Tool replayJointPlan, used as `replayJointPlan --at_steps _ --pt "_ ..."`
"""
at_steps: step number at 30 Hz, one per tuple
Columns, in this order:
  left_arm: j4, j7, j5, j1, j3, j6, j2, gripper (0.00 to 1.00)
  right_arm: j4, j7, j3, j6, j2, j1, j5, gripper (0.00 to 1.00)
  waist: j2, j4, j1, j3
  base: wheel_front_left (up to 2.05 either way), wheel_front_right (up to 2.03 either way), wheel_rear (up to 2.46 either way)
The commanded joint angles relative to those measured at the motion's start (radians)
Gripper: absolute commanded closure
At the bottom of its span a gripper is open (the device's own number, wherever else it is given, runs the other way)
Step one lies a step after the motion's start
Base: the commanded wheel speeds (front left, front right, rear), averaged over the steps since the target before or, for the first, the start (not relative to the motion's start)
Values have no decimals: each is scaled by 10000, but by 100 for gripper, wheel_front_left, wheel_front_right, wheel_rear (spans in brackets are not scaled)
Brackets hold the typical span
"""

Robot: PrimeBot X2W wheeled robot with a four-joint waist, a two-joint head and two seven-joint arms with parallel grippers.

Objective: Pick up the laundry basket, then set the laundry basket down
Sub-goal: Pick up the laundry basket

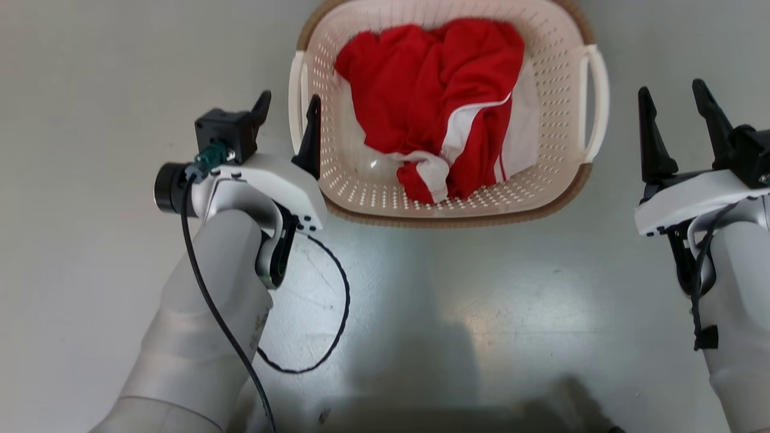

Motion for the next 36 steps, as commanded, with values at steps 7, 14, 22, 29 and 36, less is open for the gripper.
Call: replayJointPlan --at_steps 7,14,22,29,36 --pt "167 -53 -147 -470 -26 169 192 0 148 -109 446 60 41 -252 168 0 0 116 0 695 0 0 0" --pt "483 -53 -272 -917 -463 211 192 0 473 -109 764 60 171 -665 295 0 0 157 0 1170 0 0 0" --pt "707 -53 -581 -1376 -919 371 192 0 785 -109 957 60 241 -1059 380 0 0 156 0 1564 0 0 0" --pt "1292 -53 -949 -1734 -1218 417 192 0 1629 -109 1123 60 406 -1474 580 0 0 59 0 1735 0 0 0" --pt "1927 -53 -1142 -2277 -1532 424 192 0 2480 -109 1268 60 606 -2028 844 0 0 -55 0 1775 0 0 0"
